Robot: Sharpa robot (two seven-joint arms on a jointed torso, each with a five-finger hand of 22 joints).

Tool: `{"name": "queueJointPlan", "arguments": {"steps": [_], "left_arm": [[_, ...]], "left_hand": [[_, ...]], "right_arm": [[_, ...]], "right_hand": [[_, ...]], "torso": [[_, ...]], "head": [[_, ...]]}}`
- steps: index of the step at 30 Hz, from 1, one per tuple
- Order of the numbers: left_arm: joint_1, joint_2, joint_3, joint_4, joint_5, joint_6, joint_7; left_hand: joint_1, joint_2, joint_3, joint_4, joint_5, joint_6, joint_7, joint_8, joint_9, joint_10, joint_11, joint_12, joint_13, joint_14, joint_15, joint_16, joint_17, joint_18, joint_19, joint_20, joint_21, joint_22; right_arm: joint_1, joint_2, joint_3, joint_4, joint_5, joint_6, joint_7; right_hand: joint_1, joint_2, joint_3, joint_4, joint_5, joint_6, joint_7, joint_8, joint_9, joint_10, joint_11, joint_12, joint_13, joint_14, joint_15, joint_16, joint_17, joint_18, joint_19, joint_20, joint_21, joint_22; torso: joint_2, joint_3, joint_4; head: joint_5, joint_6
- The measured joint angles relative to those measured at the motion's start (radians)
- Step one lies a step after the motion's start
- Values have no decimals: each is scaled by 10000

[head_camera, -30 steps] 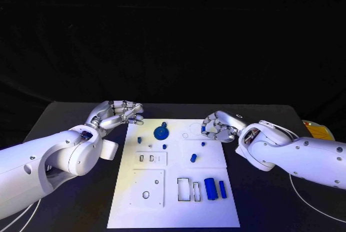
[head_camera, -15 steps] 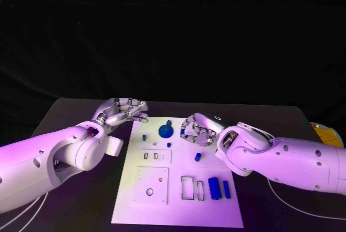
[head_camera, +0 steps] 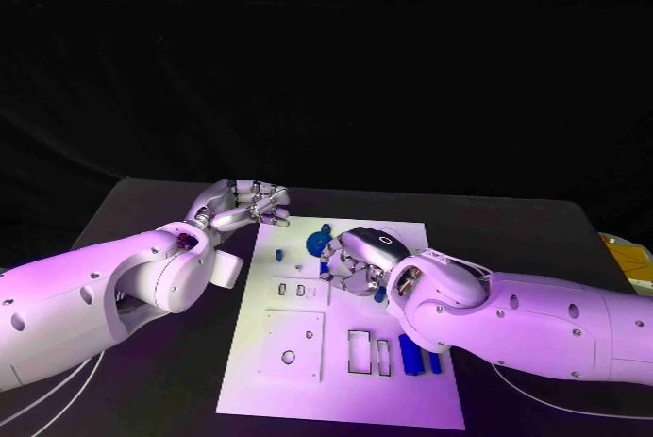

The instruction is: Assemble the parts on the task board

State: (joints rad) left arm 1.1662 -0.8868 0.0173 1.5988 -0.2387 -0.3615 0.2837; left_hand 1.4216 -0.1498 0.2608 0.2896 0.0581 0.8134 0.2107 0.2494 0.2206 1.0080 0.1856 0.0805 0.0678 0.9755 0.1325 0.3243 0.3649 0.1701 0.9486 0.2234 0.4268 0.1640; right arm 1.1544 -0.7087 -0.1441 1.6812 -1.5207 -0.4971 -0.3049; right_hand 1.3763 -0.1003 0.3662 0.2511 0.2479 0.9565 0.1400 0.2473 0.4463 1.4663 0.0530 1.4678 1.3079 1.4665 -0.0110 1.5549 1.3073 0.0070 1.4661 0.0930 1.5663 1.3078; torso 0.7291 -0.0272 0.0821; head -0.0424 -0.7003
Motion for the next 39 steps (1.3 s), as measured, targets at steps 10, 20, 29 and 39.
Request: {"name": "queueJointPlan", "arguments": {"steps": [10, 20, 29, 39], "left_arm": [[0, 3, 0, -5, 11, 1, 3], [0, 18, 2, -13, 19, 8, 3], [0, 20, -1, -17, 22, 19, 3], [0, 18, 0, -31, 24, 36, -1]], "left_hand": [[0, 0, 0, 0, 0, 0, 0, 0, 0, 0, 0, 0, 0, 0, 0, 0, -2, 1, 0, 0, 0, 0], [0, 0, 0, 0, 0, 0, 0, 0, 0, 0, 0, 0, 0, 0, 0, 0, -2, 0, 0, 0, 0, 0], [0, 0, 1, 0, 0, 0, 0, 0, 0, 0, 0, 0, 0, 0, 0, 0, -3, 0, 0, 0, 0, 0], [0, 0, 0, 0, 0, 0, 0, 0, 0, 0, 0, 0, 0, 0, 0, 0, -4, 0, 1, 0, 0, 1]], "right_arm": [[-243, 415, -43, -56, -422, 253, -267], [-408, 712, -71, -225, -693, 454, -436], [-444, 830, -70, -334, -869, 550, -516], [-448, 848, -66, -380, -1053, 561, -549]], "right_hand": [[1, -1, -2, 1, 1, -2, -2, -13, 13, 0, 0, 0, -1, -36, -35, 0, 0, 0, 0, 1, 0, -1], [0, -3, -4, 0, -2, -17, -17, 6, 18, 0, 1, -1, -2, -36, -35, 0, 0, 0, 0, 1, 0, -2], [-53, -56, -5, 0, -5, -18, -18, 44, 35, 0, 1, -1, -4, -36, -35, 0, 8, 0, 0, 1, 0, -3], [-113, -116, -6, 0, -8, -19, -19, 44, 35, 0, 1, -1, -4, -36, -35, 0, 8, 0, 0, 2, 0, -4]], "torso": [[11, 7, -1], [7, 7, 6], [7, 6, 6], [7, 6, 1]], "head": [[50, -58], [63, -120], [82, -135], [79, -178]]}}
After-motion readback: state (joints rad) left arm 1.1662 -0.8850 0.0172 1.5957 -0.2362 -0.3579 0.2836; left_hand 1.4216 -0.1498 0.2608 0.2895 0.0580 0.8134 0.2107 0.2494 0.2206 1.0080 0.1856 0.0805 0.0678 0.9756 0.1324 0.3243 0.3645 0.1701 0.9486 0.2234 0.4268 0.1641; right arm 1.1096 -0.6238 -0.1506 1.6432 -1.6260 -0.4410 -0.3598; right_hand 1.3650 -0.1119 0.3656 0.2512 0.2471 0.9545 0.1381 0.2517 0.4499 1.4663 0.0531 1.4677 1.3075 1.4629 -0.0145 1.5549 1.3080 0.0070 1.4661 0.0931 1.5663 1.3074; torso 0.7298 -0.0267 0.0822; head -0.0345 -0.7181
